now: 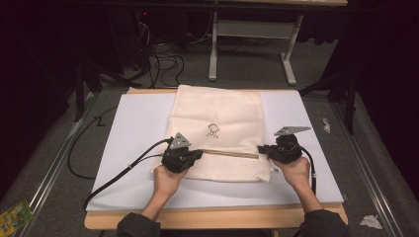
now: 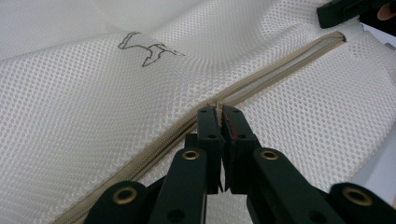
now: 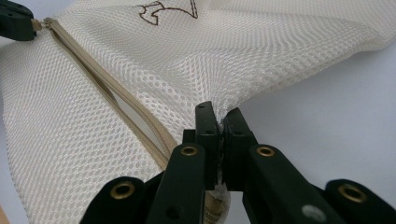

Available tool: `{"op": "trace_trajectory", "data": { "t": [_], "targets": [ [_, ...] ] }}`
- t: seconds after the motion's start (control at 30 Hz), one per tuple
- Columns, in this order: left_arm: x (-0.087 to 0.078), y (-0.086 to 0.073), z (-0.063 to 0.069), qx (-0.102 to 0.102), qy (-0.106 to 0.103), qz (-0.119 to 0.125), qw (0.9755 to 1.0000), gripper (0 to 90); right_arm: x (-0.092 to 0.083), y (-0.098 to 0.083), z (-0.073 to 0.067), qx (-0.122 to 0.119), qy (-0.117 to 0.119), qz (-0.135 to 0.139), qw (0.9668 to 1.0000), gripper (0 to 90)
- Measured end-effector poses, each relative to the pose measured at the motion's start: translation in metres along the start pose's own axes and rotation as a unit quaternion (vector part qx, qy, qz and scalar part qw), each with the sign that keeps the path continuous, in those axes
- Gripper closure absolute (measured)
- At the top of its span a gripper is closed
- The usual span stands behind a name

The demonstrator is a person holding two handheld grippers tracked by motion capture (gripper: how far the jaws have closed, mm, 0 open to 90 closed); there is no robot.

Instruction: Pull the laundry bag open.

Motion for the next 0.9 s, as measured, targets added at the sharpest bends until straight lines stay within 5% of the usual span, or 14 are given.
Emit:
{"op": "trace_trajectory", "data": {
  "t": [0.9],
  "targets": [
    [-0.012, 0.001, -0.020, -0.025, 0.015, 0.015, 0.9995, 87.1, -0.002, -0.001, 0.008, 0.012, -0.016, 0.008, 0.9998, 88.8]
  ]
}}
Point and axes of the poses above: each handheld gripper's, and its own axes: x roughly forward along the jaws, y roughly out of its top, z roughly to its right, the point moved 5 cm from there along x, roughly forward along the jaws, and after that the axes turned 11 degrees about y, right-handed, at the moved point
